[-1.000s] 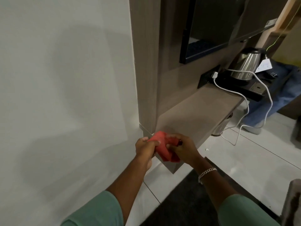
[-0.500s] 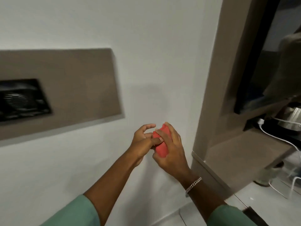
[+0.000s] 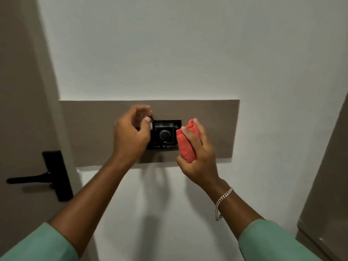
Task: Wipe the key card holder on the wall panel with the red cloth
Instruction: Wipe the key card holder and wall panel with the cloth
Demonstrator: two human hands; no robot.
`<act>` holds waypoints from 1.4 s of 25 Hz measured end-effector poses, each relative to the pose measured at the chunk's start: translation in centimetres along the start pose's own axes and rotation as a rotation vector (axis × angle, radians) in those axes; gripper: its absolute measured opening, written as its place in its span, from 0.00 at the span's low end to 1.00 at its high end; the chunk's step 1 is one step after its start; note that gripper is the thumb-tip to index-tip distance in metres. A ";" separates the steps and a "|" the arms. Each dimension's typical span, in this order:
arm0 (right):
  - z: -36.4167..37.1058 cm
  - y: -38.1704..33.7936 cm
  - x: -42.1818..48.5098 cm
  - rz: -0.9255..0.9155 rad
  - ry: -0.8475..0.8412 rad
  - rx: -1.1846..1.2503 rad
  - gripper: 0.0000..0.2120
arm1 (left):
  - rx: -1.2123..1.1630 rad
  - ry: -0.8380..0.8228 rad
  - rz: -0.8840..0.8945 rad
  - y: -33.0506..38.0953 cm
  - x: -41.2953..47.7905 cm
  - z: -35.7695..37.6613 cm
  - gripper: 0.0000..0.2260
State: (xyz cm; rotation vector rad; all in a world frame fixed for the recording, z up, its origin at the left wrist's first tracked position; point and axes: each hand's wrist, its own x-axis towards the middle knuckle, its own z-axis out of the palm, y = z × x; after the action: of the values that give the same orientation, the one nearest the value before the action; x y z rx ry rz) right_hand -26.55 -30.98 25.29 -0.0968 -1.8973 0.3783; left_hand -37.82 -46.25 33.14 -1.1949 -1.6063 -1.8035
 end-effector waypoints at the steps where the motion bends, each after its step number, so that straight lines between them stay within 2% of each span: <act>1: 1.0 -0.3 0.4 0.022 0.001 0.031 0.34 | 0.082 0.061 0.034 -1.0 0.8 -1.6 0.11; 3: 2.8 -0.6 1.0 0.057 0.025 0.048 0.34 | 0.300 0.124 0.150 -3.5 1.9 -3.6 0.15; 8: 6.7 -0.1 1.8 0.032 0.157 -0.090 0.30 | 0.834 -0.160 0.478 -9.7 3.1 -4.5 0.30; 12: 10.2 0.4 2.8 0.028 0.242 -0.292 0.30 | 1.131 -0.089 0.606 -13.8 3.7 -4.1 0.30; 16: 10.2 3.1 2.1 -0.157 0.284 -0.404 0.23 | 1.159 0.004 0.649 -14.6 3.9 -3.9 0.31; 20: 11.8 2.2 2.5 -0.011 0.415 -0.308 0.18 | 1.161 0.032 0.630 -14.5 3.8 -3.9 0.31; 24: 10.2 3.5 2.5 -0.205 0.334 -0.363 0.17 | 1.170 0.044 0.637 -14.5 3.8 -3.7 0.31; 28: 11.0 2.4 3.2 0.013 0.442 -0.270 0.16 | 1.190 0.052 0.638 -14.5 3.8 -3.7 0.31; 31: 10.6 3.5 2.3 -0.170 0.367 -0.355 0.16 | 1.175 0.049 0.642 -14.5 3.8 -3.7 0.31; 35: 10.8 3.0 3.0 -0.003 0.456 -0.262 0.15 | 1.176 0.050 0.643 -14.7 3.8 -3.6 0.31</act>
State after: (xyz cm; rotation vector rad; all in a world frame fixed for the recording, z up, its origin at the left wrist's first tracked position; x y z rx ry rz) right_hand -38.02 -29.68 23.73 -0.3272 -1.4848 0.0904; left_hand -52.52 -45.52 28.09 -0.8660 -1.5590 -0.3191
